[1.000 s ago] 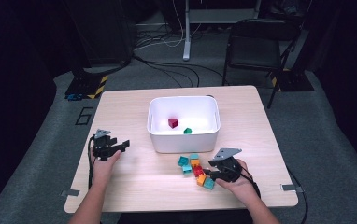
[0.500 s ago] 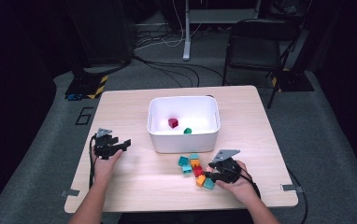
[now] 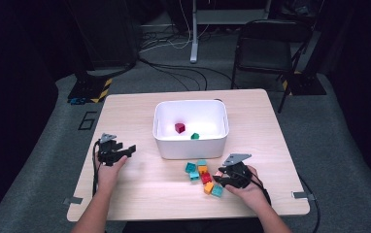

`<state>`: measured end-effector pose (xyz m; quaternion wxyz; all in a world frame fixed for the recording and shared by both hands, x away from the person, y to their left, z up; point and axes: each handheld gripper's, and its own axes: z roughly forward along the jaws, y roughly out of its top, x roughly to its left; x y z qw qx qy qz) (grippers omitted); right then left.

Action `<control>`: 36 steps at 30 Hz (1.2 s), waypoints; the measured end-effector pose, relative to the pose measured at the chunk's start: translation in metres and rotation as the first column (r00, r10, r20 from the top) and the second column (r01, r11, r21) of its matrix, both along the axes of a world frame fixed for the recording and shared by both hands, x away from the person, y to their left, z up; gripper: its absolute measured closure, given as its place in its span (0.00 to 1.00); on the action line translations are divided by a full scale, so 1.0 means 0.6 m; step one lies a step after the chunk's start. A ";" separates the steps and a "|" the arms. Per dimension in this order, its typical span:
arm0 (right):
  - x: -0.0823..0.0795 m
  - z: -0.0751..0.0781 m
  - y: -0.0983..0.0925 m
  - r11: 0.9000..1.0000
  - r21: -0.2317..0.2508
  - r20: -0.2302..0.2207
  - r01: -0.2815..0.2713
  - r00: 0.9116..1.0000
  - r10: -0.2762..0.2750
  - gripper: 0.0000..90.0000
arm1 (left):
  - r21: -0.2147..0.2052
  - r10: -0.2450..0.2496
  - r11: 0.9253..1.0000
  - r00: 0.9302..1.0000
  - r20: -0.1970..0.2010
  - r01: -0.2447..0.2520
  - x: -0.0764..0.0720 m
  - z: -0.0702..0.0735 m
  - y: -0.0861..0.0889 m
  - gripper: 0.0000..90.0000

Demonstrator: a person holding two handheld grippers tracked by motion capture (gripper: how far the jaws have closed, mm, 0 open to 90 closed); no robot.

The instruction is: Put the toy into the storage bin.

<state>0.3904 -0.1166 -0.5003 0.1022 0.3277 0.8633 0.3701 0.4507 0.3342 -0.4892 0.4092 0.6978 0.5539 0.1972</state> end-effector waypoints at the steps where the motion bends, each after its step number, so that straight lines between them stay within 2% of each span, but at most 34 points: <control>1: 0.001 0.000 0.000 1.000 0.000 0.003 -0.002 1.000 0.002 0.64 | 0.001 0.000 1.000 1.000 0.000 0.000 0.000 0.000 0.000 0.37; 13: -0.003 0.012 0.007 1.000 -0.022 0.016 -0.005 1.000 0.005 0.64 | 0.000 0.002 1.000 1.000 0.000 -0.002 0.000 0.000 0.001 0.37; 18: -0.006 0.026 0.007 1.000 -0.009 0.034 -0.009 0.999 0.010 0.65 | 0.002 -0.001 1.000 1.000 -0.002 0.001 0.000 0.000 0.000 0.37; 25: -0.010 0.047 0.006 1.000 0.009 0.014 -0.001 1.000 0.001 0.65 | 0.006 0.003 1.000 1.000 0.002 -0.003 -0.001 -0.001 0.000 0.37; 31: -0.011 0.072 0.006 0.999 0.040 0.008 -0.003 1.000 0.003 0.65 | 0.004 0.007 1.000 1.000 -0.006 -0.007 -0.002 0.000 0.003 0.37; 36: -0.013 0.111 0.006 0.998 0.066 0.030 -0.017 0.999 0.015 0.65 | 0.003 0.005 1.000 1.000 -0.010 -0.005 -0.003 -0.001 0.003 0.37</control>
